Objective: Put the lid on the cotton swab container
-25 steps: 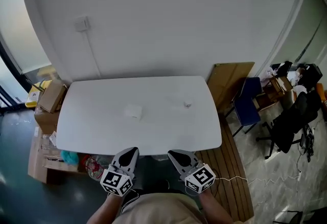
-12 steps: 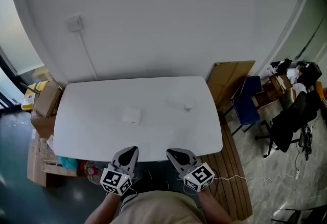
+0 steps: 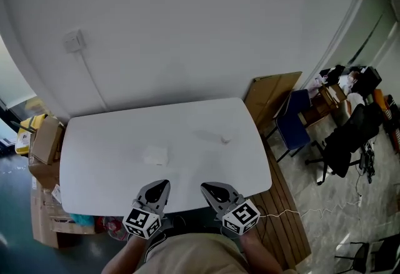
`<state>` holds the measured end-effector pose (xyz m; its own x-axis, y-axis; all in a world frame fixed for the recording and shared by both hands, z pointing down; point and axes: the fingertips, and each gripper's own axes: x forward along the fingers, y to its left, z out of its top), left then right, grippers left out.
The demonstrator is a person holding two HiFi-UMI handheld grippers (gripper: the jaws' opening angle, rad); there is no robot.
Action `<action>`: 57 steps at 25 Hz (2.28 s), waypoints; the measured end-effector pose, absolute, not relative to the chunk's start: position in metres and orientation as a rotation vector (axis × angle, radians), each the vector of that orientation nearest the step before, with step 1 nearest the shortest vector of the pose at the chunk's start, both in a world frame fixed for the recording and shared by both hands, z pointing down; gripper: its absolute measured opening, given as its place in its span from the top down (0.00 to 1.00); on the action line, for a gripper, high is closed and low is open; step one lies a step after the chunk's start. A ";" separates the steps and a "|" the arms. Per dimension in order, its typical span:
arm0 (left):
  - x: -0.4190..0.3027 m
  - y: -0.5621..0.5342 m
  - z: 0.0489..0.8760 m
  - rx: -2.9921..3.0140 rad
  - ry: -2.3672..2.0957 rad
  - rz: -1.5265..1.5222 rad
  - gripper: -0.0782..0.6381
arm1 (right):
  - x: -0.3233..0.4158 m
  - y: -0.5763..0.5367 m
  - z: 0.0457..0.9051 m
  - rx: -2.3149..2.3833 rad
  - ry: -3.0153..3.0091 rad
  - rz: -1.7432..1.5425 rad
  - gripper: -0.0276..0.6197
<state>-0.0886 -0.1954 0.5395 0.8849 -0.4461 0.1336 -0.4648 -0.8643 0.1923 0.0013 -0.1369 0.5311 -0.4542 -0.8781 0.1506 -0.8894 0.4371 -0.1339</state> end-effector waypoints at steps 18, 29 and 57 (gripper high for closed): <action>0.018 -0.206 0.544 2.841 -0.574 0.154 0.87 | 0.099 -0.155 0.536 1.655 -2.559 0.322 0.93; 0.110 -0.205 0.544 2.790 -0.762 0.111 0.87 | 0.198 -0.165 0.540 1.458 -2.636 0.284 0.93; 0.123 -0.221 0.550 2.682 -0.878 0.154 0.87 | 0.242 -0.300 0.633 1.252 -2.421 0.397 0.93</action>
